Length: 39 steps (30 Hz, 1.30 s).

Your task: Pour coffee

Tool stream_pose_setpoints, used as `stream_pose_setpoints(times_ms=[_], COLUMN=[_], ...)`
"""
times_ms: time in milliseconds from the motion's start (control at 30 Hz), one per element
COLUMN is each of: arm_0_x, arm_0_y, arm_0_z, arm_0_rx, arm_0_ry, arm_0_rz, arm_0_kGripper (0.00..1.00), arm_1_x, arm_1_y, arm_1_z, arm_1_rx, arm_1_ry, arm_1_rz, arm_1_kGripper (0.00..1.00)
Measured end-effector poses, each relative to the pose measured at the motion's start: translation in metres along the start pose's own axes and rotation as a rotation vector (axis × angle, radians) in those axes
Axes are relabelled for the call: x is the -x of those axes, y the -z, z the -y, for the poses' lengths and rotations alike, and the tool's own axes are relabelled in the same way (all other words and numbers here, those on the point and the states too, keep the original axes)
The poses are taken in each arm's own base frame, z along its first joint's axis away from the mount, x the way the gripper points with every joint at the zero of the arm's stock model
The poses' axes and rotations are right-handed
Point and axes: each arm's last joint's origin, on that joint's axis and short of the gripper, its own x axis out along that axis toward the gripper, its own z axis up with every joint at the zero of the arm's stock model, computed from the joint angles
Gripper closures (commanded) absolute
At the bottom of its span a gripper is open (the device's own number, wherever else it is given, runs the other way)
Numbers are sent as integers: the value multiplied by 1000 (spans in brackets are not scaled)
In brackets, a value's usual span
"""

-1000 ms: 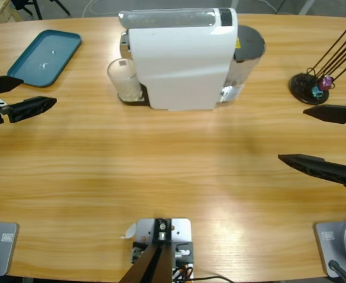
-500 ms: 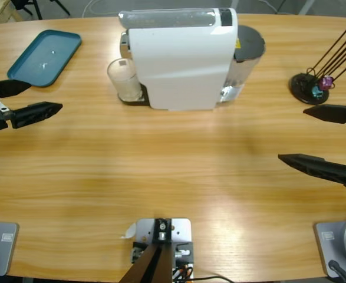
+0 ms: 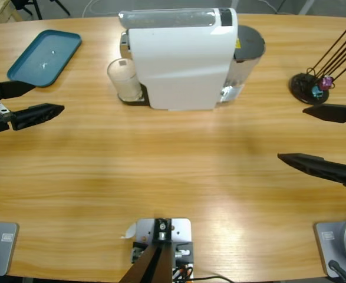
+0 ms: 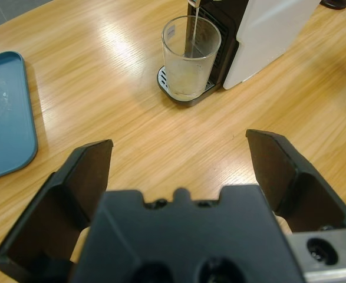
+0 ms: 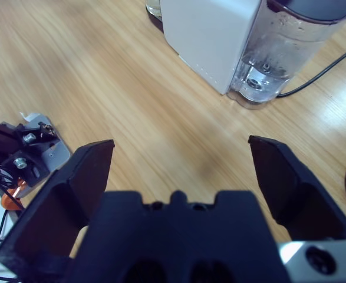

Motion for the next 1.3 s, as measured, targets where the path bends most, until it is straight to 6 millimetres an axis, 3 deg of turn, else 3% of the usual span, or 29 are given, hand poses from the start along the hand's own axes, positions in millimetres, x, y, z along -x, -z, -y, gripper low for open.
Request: stream_pose_setpoints(times_ms=[200,533,867,1300], arm_0_x=[-4,-30,-72,-105], arm_0_y=[-1,-34,-31,-27], arm_0_z=[0,1,2,4], arm_0_rx=[-2,-8,-34,-56], arm_0_ry=[0,18,92,147], arm_0_rz=[-8,13,-46,-77], arm_0_kGripper=[59,72,46,41], arm_1_x=[1,6,0,-11], arm_1_y=[-1,-2,-3,-4], arm_1_z=[0,8,9,10], arm_1_rx=[-1,4,3,-1], arm_1_ry=[3,172,175,172], arm_1_rz=[-5,47,42,5], arm_1_kGripper=[0,0,0,0])
